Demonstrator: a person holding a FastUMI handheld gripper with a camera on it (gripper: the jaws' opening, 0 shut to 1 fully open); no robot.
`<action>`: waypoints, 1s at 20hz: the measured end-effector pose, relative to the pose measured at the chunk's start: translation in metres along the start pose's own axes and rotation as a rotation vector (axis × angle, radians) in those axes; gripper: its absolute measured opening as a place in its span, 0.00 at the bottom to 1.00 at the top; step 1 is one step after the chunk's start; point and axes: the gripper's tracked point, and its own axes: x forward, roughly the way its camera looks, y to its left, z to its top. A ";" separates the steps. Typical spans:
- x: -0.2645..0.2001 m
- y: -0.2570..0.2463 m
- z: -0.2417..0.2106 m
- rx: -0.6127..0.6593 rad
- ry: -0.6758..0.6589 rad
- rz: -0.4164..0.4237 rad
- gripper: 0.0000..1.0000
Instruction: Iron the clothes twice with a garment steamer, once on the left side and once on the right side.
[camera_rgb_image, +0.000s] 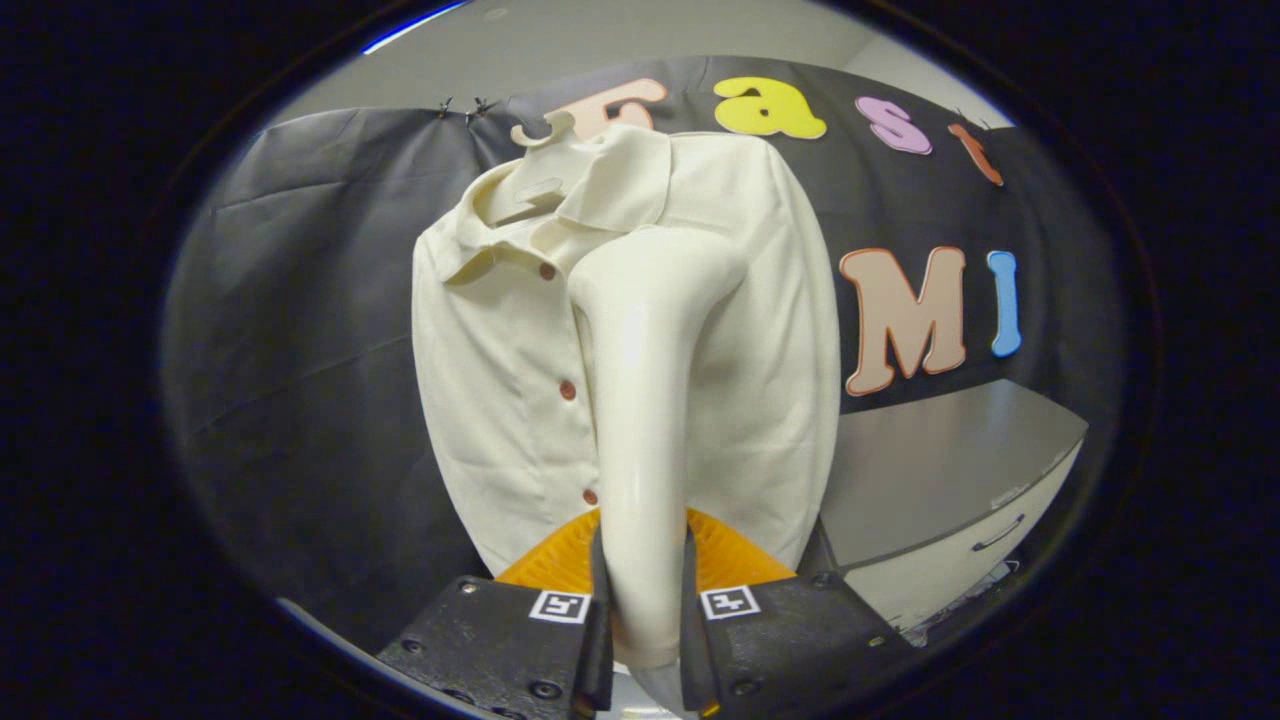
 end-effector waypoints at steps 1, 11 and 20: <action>0.004 -0.002 -0.005 0.011 0.009 0.018 0.26; 0.019 -0.016 -0.043 0.085 0.088 0.108 0.26; 0.011 -0.039 -0.103 0.101 0.208 0.088 0.26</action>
